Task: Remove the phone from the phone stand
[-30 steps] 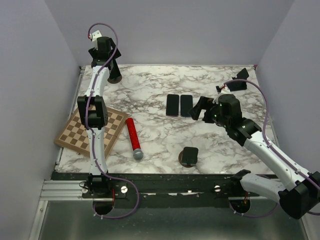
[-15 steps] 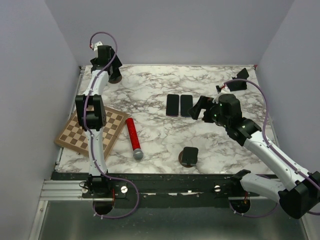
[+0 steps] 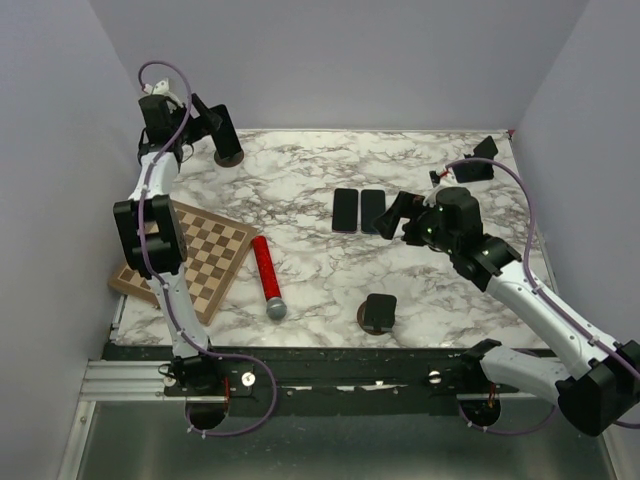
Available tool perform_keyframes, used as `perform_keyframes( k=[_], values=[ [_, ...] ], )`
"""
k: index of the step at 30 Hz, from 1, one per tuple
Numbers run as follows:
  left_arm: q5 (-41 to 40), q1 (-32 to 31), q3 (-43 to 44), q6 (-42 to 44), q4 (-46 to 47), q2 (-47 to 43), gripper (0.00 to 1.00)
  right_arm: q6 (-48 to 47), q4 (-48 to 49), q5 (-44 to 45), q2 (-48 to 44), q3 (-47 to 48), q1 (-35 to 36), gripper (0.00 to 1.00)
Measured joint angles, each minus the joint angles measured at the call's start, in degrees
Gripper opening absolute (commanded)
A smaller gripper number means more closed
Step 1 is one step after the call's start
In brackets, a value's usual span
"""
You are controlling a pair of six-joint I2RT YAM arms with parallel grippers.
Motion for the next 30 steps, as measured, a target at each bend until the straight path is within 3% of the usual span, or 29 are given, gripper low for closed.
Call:
perform_keyframes(
  k=[6,12,19,30],
  values=[
    [14.32,4.68,0.2,-3.45,6.8,1.97,0.94,0.92,0.31,-1.44,0.79,0.0,0.0,1.0],
    [21.14,6.03,5.27,-9.84,11.32,8.96,0.97,1.95,0.66,-2.64,2.1,0.17,0.0,1.0],
    [22.56,5.88,9.49,-18.27,13.11,15.61,0.99,2.99,0.94,-3.74,3.32,0.63,0.0,1.0],
    [20.39,5.92,8.98,-27.54,18.53,16.52,0.99,3.89,1.38,-4.37,4.07,1.05,0.0,1.0]
  ],
)
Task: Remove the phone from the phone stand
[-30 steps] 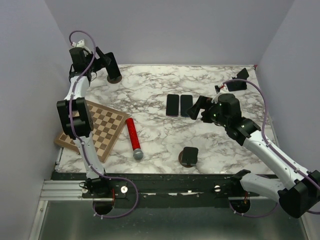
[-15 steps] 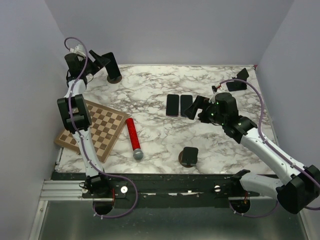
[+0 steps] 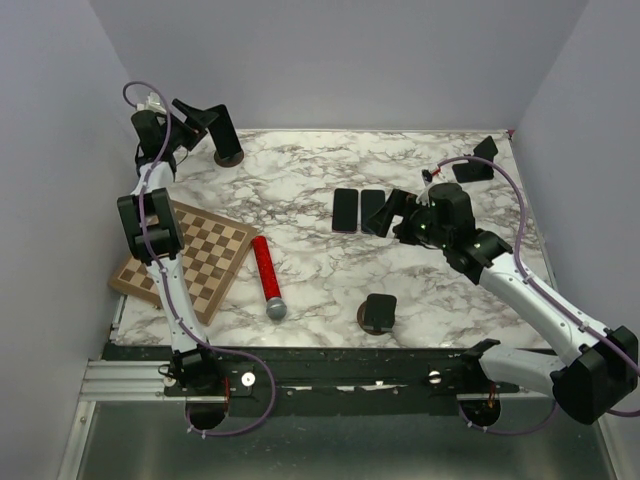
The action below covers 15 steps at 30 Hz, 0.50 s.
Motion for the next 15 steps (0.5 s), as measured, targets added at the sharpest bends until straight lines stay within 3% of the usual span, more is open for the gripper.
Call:
perform_keyframes(
  k=[15],
  values=[
    [1.01,0.0,-4.26,-7.98,8.85,3.54,0.99,0.17,0.42,-0.55,0.0,-0.02,0.0,1.0]
  ],
)
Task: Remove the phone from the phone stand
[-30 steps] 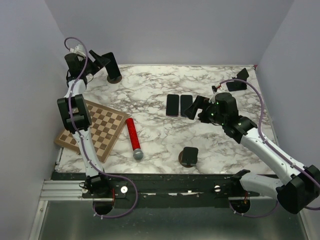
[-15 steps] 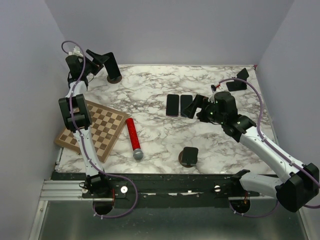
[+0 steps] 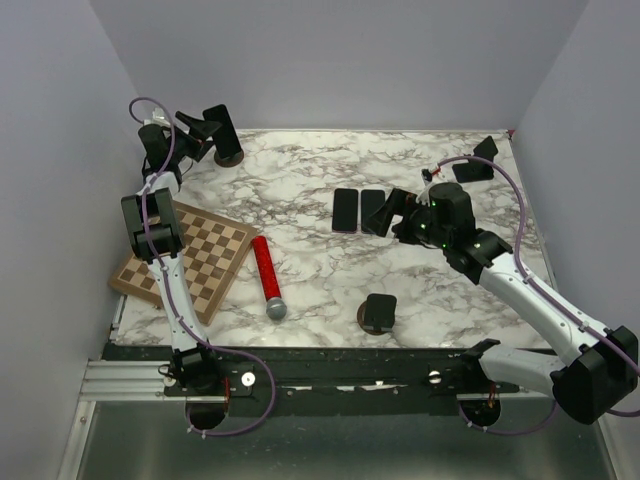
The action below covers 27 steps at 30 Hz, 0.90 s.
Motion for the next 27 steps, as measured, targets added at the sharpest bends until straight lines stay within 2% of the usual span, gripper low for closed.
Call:
perform_keyframes(
  k=[12,27],
  values=[
    [1.29,-1.6,-1.01,-2.97,3.28,0.0,0.99,0.44,0.85,-0.42,-0.44,0.0,0.0,1.0],
    [1.14,-3.13,-7.69,-7.39,7.65,-0.13,0.99,0.46,0.9,-0.52,-2.29,-0.07,0.0,1.0]
  ],
)
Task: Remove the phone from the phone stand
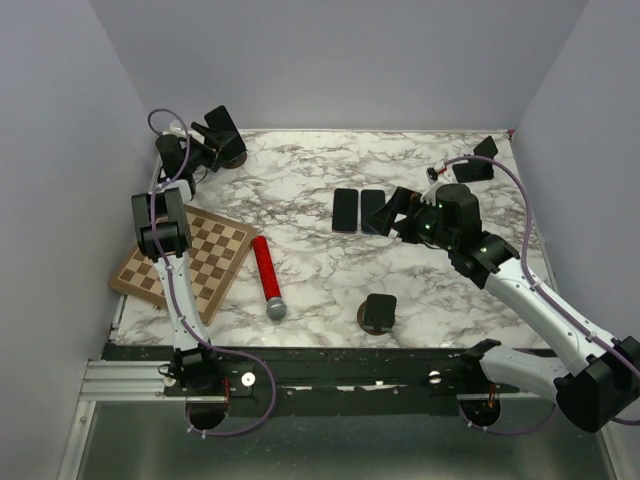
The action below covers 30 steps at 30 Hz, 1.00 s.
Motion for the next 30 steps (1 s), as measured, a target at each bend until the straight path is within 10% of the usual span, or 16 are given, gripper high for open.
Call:
perform_keyframes(
  k=[12,30],
  values=[
    [-1.64,-1.99,-0.66,2.14,-3.76,-1.33,0.78,0.0,-0.02,0.0,-1.57,-0.9,0.0,1.0],
    [-5.38,-1.62,0.5,15.58,-16.68,-8.72,0.91,-0.04,-0.02,-0.15,-1.46,-0.9,0.0,1.0]
  ],
)
